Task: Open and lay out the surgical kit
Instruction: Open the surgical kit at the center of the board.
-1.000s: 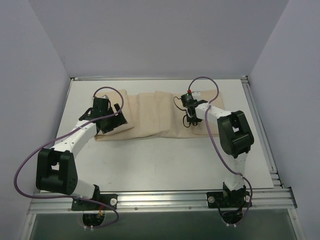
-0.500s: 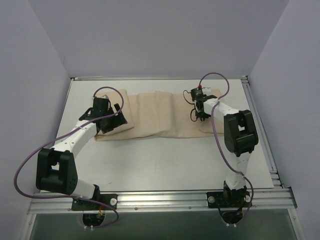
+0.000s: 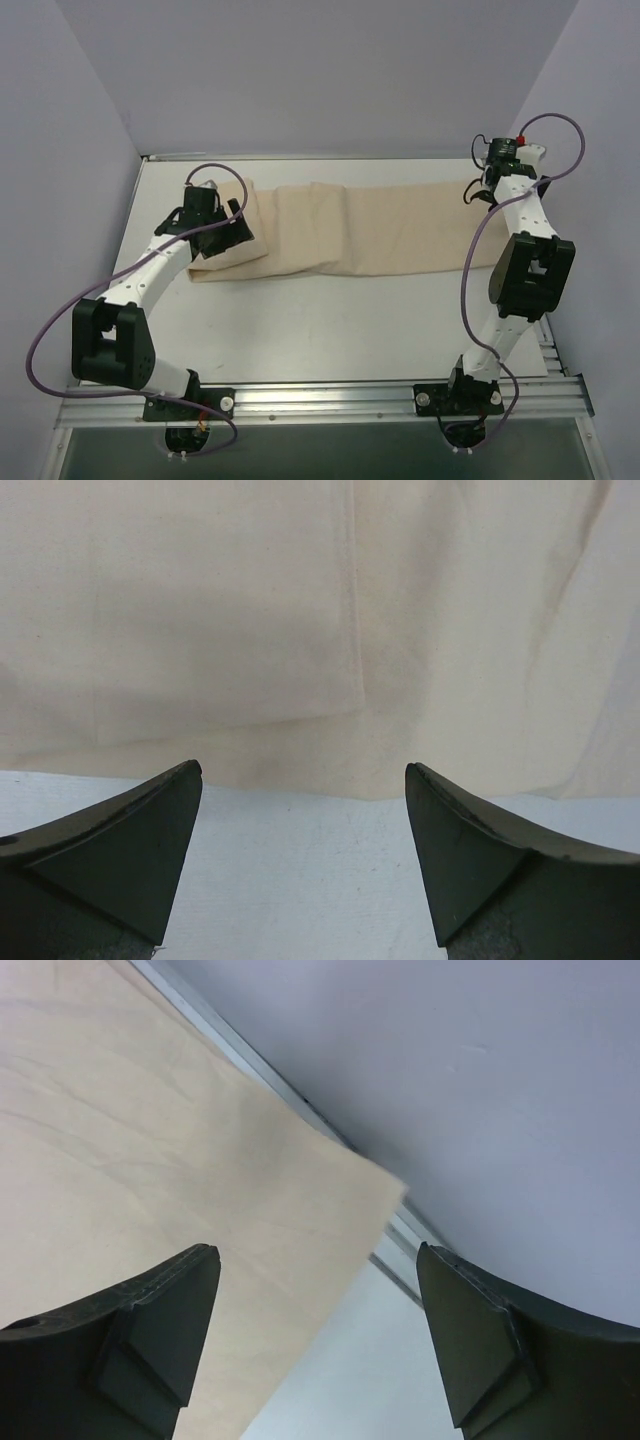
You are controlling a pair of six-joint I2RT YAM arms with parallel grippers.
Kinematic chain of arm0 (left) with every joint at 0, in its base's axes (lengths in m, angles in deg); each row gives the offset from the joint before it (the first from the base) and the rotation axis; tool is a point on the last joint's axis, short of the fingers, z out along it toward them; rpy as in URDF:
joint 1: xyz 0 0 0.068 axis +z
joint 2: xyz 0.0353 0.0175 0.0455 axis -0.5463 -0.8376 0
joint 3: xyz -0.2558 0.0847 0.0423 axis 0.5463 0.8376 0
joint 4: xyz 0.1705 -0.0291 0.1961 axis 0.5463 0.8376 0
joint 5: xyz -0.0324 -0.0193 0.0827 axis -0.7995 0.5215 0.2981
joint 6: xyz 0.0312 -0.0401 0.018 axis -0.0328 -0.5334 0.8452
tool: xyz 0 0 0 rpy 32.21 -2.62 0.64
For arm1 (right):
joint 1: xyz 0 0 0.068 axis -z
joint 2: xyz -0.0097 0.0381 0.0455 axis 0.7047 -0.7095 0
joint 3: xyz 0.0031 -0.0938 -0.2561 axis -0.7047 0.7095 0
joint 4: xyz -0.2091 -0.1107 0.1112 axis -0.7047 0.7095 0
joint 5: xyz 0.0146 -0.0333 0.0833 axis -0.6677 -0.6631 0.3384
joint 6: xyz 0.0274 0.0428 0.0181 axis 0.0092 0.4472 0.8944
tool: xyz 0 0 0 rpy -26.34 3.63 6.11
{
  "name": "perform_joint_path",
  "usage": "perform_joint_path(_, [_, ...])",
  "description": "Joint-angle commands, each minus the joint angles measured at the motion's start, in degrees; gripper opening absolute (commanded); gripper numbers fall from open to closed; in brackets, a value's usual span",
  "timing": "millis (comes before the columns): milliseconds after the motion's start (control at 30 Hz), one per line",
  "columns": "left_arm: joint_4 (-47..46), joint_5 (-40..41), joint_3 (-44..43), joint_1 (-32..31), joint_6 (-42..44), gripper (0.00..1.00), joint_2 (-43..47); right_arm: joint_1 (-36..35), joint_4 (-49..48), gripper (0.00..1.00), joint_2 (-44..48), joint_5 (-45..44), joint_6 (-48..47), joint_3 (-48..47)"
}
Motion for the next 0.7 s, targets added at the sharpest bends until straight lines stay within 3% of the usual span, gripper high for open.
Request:
perform_joint_path(0, [1.2,0.9,-3.2,-0.7,1.5,0.91,-0.7,-2.5,4.8,0.83,3.4,0.6,-0.3,-2.8])
perform_joint_path(133, [2.5,1.3,-5.2,-1.5,2.6,0.92,-4.4,-8.6,1.7,0.86,7.4,4.7,0.2,0.2])
perform_joint_path(333, [6.5,6.6,-11.6,-6.3,4.0,0.95,-12.3,-14.2,-5.3,0.86,13.5,22.8,4.3,9.0])
perform_joint_path(467, [7.5,11.9,-13.6,-9.0,3.7,0.94,-15.9,-17.9,-8.5,0.86,16.7,27.9,6.0,13.5])
perform_joint_path(667, [7.9,16.1,-15.9,-11.7,3.0,0.9,-20.9,-20.9,-9.7,0.87,18.2,28.8,5.8,16.1])
